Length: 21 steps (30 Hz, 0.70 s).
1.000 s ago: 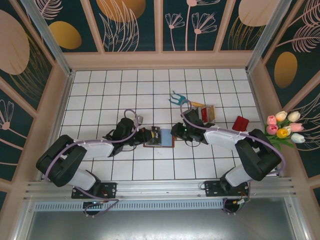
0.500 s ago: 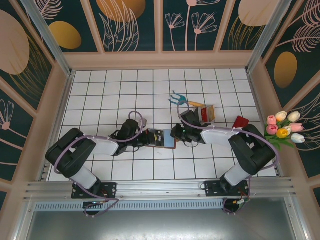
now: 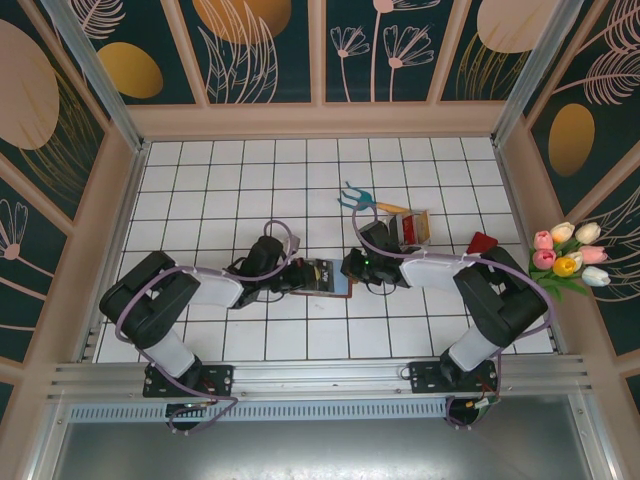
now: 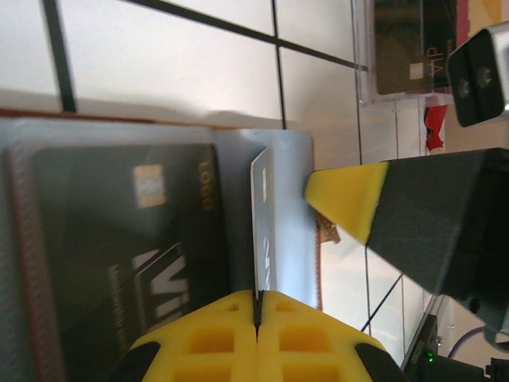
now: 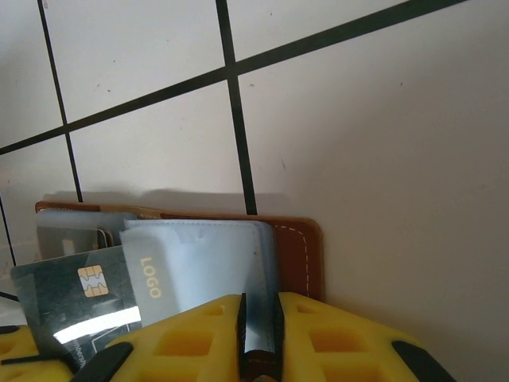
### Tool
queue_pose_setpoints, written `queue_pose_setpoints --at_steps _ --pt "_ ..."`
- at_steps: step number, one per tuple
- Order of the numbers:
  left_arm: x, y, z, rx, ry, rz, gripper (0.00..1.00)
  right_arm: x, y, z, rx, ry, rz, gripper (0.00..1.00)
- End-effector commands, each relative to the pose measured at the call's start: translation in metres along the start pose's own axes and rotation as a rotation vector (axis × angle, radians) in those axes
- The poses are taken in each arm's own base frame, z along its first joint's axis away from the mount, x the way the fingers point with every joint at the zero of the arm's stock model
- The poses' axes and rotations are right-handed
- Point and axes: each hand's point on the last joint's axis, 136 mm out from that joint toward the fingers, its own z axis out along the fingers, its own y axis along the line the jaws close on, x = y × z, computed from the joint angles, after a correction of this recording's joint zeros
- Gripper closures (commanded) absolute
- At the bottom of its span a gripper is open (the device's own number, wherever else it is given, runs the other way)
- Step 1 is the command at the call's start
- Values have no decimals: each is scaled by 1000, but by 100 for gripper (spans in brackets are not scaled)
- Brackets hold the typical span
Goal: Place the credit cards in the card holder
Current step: Insert the credit card into the card slot.
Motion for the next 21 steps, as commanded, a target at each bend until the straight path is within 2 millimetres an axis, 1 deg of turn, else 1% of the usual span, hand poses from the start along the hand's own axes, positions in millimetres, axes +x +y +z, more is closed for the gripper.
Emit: queue_pose_setpoints --at_steps 1,4,7,8,10,14,17,18,21 --pt "5 -2 9 -12 54 26 94 17 -12 8 37 60 14 81" --pt "5 -1 12 -21 65 15 91 18 -11 8 34 59 17 81" --pt "5 -3 13 -18 67 1 90 17 -11 9 33 58 20 80" --pt "7 2 17 -30 78 -8 90 17 -11 9 31 56 21 80" --pt "8 3 21 -37 82 -10 89 17 -10 9 28 57 23 80" --pt "10 -4 29 -29 111 6 89 17 -12 9 31 53 28 80" --pt "19 -8 36 -29 138 6 87 18 -13 8 33 50 32 80" --pt "21 -9 37 -30 142 11 85 18 -14 8 33 48 32 80" --pt "22 -6 39 -47 148 14 85 17 -16 7 40 40 44 80"
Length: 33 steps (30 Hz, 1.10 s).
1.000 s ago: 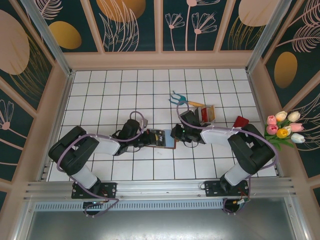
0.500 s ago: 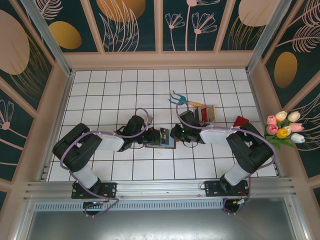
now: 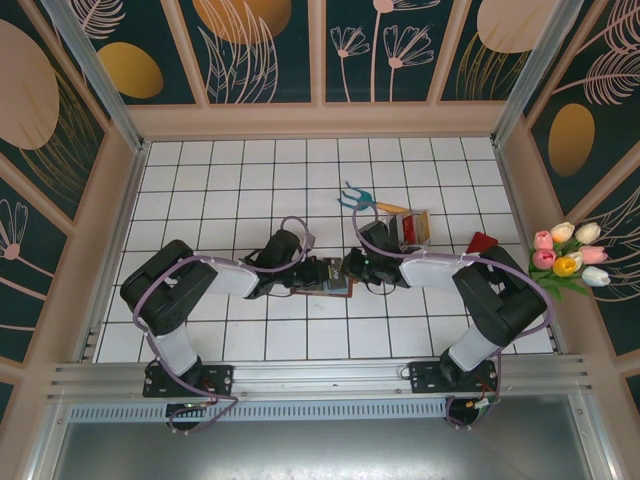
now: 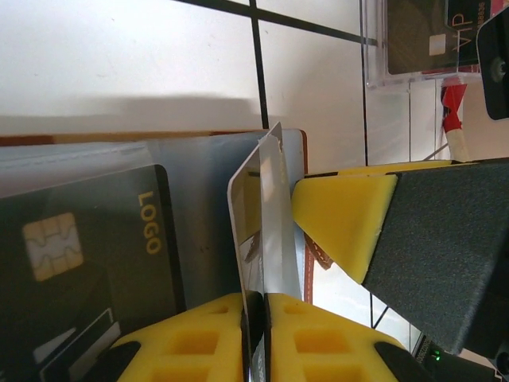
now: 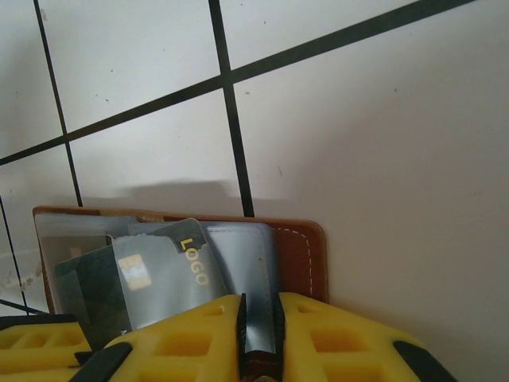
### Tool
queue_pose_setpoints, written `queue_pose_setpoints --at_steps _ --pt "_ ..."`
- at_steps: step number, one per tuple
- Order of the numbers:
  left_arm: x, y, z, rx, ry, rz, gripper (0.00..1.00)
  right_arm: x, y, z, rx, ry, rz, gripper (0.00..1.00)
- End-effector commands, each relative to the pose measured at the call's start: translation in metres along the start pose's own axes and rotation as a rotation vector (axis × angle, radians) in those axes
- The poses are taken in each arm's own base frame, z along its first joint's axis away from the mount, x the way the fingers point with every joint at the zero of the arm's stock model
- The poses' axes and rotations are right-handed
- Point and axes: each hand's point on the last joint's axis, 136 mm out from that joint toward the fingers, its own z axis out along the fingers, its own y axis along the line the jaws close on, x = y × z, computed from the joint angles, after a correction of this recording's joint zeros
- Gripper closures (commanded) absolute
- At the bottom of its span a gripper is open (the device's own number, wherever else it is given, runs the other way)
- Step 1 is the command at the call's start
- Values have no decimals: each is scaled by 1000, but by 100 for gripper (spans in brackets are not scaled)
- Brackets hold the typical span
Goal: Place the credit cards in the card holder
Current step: Insert the credit card into the card slot.
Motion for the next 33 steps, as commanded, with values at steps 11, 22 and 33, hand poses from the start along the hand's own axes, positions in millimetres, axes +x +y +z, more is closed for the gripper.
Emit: queue_pose_setpoints --at_steps 11,22,33 --pt "14 19 -5 -177 71 90 92 15 -25 2 90 27 14 80" --pt "15 25 -13 -238 85 132 87 14 -26 3 98 29 10 80" --pt "19 41 -32 -283 120 136 90 13 -25 3 106 33 2 81"
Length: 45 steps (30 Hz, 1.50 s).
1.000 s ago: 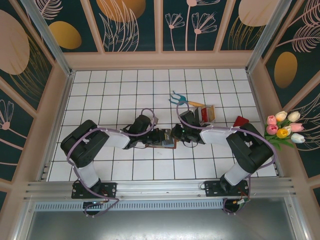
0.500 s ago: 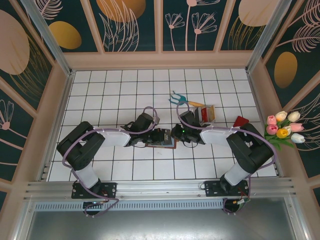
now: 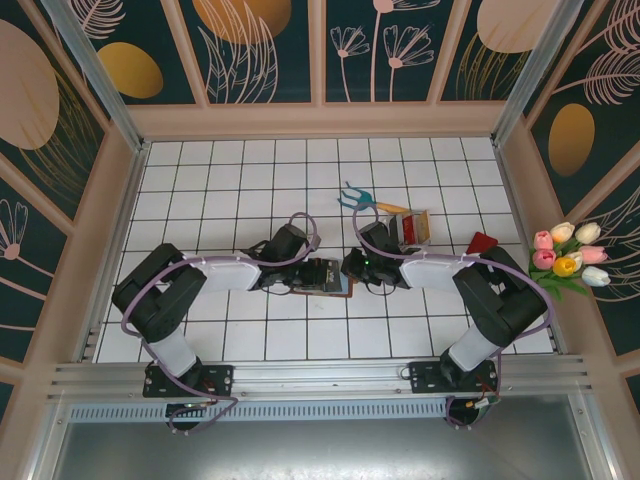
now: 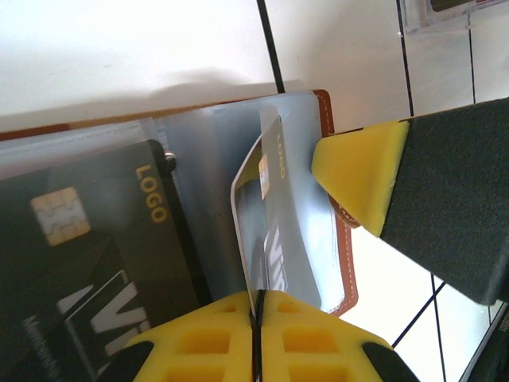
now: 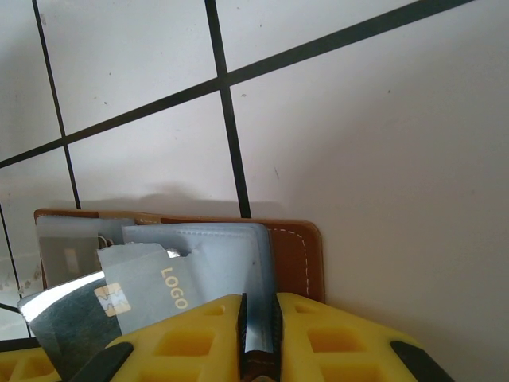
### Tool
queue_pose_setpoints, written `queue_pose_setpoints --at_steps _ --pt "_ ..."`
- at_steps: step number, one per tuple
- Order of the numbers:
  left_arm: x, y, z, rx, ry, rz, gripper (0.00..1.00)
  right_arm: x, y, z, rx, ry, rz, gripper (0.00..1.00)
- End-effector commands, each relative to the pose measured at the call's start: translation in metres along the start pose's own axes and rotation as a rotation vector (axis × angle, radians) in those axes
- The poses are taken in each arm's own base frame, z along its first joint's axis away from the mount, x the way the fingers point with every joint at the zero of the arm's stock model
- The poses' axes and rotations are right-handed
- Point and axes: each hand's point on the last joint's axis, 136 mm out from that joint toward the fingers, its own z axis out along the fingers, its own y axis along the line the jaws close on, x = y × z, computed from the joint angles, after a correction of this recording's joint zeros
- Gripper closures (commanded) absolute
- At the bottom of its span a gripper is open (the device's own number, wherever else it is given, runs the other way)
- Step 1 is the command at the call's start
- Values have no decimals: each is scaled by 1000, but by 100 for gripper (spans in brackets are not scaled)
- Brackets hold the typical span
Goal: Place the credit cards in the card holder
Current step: Insert the credit card into the card slot.
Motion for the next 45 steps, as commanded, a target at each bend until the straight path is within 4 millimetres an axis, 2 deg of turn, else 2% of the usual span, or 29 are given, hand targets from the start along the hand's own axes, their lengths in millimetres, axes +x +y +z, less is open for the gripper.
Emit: queue_pose_setpoints --at_steps 1,9,16,20,28,32,34,38,42,45 --pt "22 34 -13 -104 54 -41 90 14 -23 4 101 45 2 81" --pt "20 9 -4 68 87 -58 88 13 -22 5 97 46 -2 82" --pt "27 9 7 82 160 -48 91 14 -22 5 98 47 -4 82" --pt "22 2 8 121 146 -69 87 15 -22 5 92 47 2 82" --pt "18 3 11 142 99 -147 84 16 -20 2 73 42 19 81" --pt "16 -7 11 182 83 -168 81 16 -20 1 71 41 24 81" --pt "13 -5 11 168 70 -171 79 14 -17 -2 65 33 20 81" --pt "11 10 6 66 37 -159 73 -1 -10 -18 88 -19 -8 78" --pt "11 16 2 17 30 -146 70 -7 -16 -26 116 -42 -8 74" --pt "7 10 -7 26 4 -130 70 -2 -23 -24 123 -27 -1 74"
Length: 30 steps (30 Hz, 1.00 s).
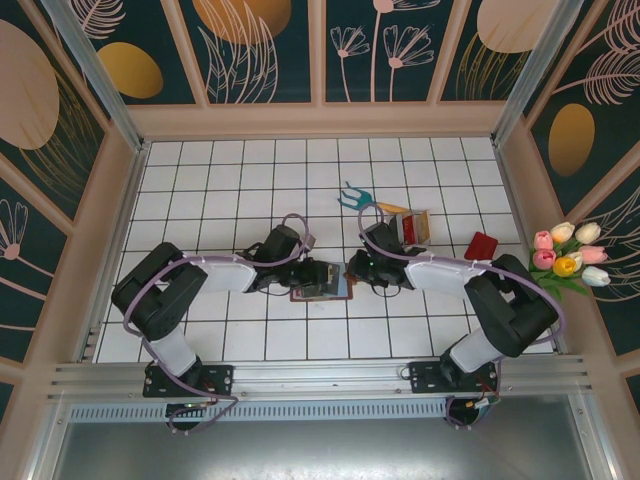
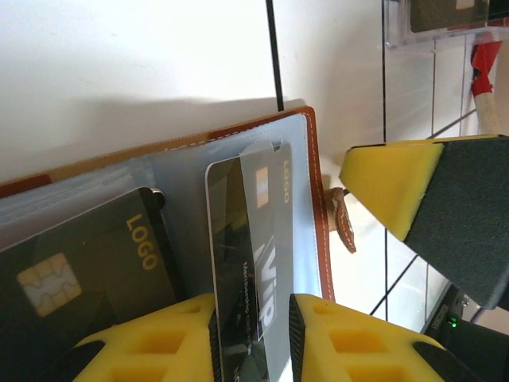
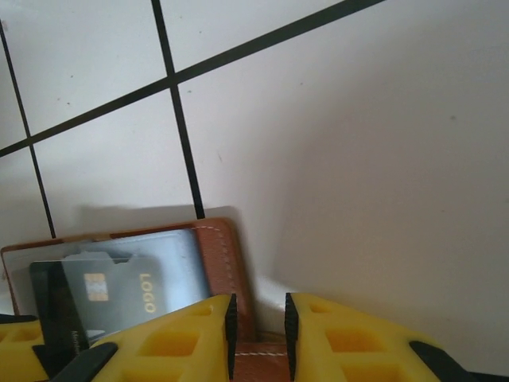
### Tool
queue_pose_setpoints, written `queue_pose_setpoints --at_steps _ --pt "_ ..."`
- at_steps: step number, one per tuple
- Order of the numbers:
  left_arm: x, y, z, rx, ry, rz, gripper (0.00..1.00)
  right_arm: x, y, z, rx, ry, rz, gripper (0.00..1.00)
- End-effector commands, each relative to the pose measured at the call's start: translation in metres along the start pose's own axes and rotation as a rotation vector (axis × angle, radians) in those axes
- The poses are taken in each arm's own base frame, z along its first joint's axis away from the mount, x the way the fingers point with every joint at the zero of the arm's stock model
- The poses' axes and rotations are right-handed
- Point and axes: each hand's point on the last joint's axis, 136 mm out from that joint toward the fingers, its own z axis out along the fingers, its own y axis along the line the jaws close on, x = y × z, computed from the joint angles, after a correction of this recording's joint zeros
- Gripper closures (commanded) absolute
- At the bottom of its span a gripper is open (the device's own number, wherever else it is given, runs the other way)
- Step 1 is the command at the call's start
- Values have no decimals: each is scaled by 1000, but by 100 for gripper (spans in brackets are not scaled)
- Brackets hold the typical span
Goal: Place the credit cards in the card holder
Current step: Insert the credit card into the card slot.
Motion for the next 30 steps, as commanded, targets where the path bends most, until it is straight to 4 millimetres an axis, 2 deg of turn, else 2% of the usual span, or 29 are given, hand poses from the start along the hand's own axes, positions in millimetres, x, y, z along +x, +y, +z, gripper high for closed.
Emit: queue_pose_setpoints --at_steps 1,3,5,9,14,17,24,30 --pt "4 13 -7 -73 -7 8 70 1 -9 -3 32 2 -4 74" --pt "4 14 -7 -80 -7 6 70 7 -8 0 11 30 -8 74" --pt "4 13 -9 -79 -9 8 65 11 -6 4 -8 51 -10 76" --pt "0 12 -16 -97 -35 16 66 16 -3 6 -27 72 -11 79" --pt "2 11 -16 -91 -27 24 82 19 -4 8 -25 82 -15 79" --pt "4 14 -13 -99 -13 22 89 22 -1 11 -36 95 -21 79" --pt "7 22 -14 -76 -63 -66 95 33 -1 18 -39 133 -7 85" --pt "7 16 -13 -31 -104 -125 97 39 -3 19 -42 146 9 86"
